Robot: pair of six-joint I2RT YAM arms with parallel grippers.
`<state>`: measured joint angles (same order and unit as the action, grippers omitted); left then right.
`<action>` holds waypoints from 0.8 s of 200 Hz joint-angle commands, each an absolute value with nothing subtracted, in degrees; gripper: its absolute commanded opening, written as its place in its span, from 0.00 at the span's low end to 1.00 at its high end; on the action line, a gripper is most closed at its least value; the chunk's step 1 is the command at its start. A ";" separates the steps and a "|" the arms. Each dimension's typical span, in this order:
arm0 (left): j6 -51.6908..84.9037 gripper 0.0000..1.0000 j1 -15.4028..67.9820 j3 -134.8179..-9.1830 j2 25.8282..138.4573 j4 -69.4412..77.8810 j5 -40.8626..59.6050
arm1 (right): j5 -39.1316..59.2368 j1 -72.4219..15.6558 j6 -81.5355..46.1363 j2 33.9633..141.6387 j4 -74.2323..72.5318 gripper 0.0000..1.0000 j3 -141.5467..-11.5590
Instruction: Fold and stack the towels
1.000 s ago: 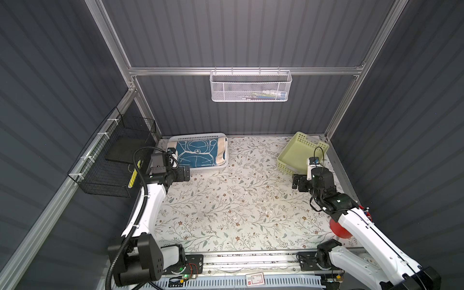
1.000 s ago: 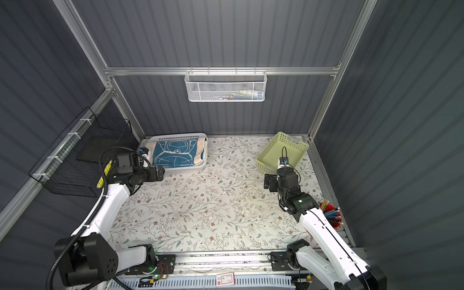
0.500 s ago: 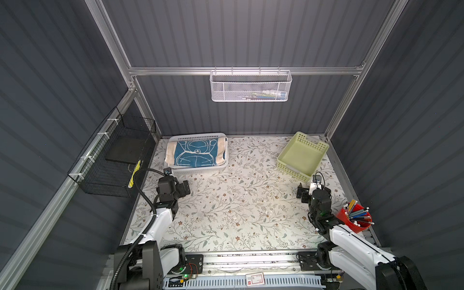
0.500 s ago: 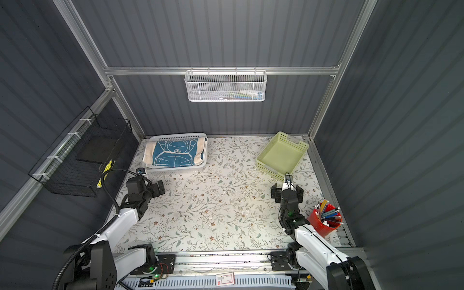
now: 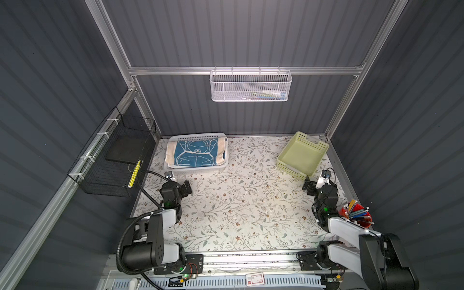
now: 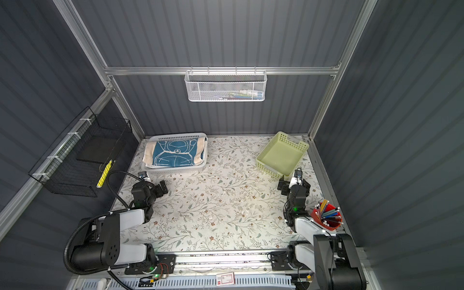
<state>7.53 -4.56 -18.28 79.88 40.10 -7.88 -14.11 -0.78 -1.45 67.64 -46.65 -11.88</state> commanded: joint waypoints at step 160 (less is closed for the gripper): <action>-0.26 1.00 0.88 -26.30 98.67 54.44 -2.69 | -7.64 2.72 -4.66 83.58 -57.75 0.99 -17.71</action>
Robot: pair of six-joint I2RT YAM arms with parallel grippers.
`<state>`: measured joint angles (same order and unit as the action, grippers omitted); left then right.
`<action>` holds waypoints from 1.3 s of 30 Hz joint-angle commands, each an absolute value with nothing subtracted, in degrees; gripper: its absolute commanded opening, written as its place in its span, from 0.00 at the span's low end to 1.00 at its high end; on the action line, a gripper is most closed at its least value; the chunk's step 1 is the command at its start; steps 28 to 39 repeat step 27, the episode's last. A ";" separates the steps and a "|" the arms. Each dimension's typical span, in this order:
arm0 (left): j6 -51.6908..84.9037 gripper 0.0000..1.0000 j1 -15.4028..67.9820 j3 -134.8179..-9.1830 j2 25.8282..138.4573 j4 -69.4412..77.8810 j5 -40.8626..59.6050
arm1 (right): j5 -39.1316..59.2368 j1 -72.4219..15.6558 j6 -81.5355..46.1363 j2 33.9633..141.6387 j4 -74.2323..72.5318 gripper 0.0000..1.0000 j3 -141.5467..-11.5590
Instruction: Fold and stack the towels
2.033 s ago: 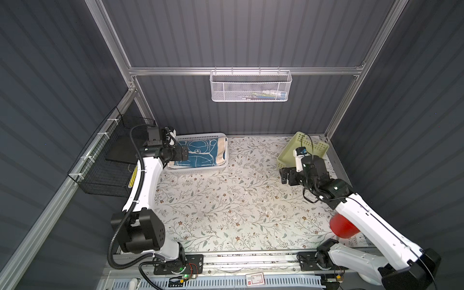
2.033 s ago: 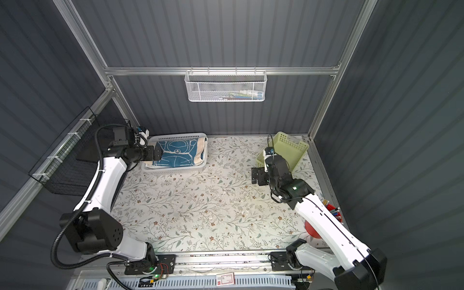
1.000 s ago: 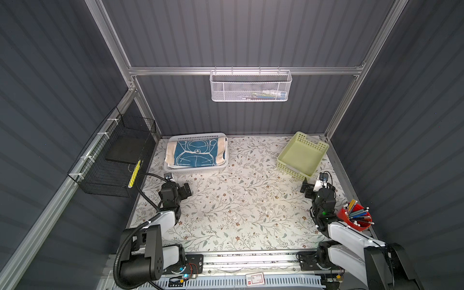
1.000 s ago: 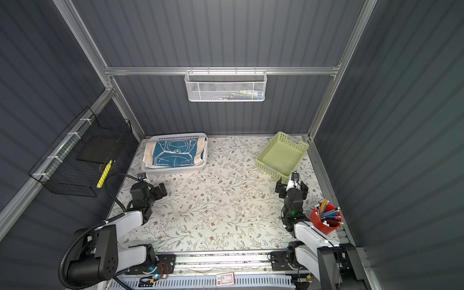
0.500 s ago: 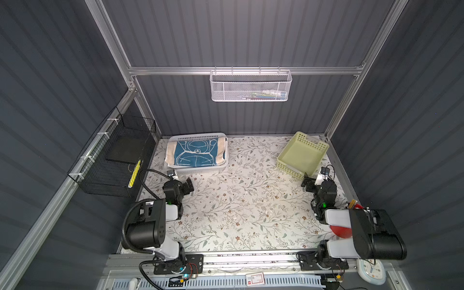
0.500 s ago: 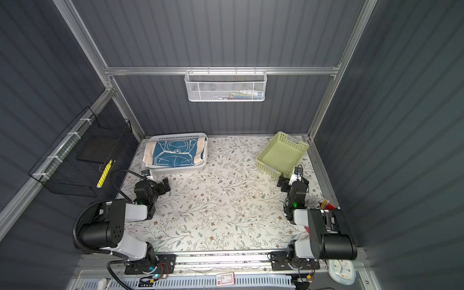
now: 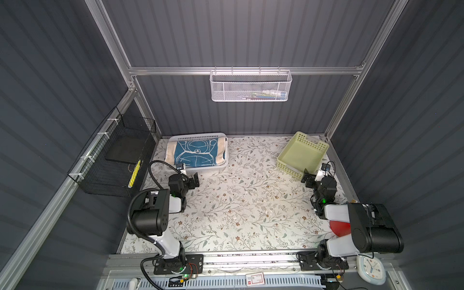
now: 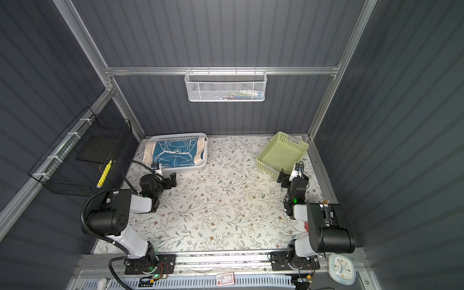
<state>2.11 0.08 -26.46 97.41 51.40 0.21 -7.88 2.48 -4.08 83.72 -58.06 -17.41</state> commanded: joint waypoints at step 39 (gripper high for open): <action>-1.31 1.00 2.96 -27.44 98.31 51.19 -6.14 | -7.64 2.71 -4.66 83.45 -57.83 0.99 -17.57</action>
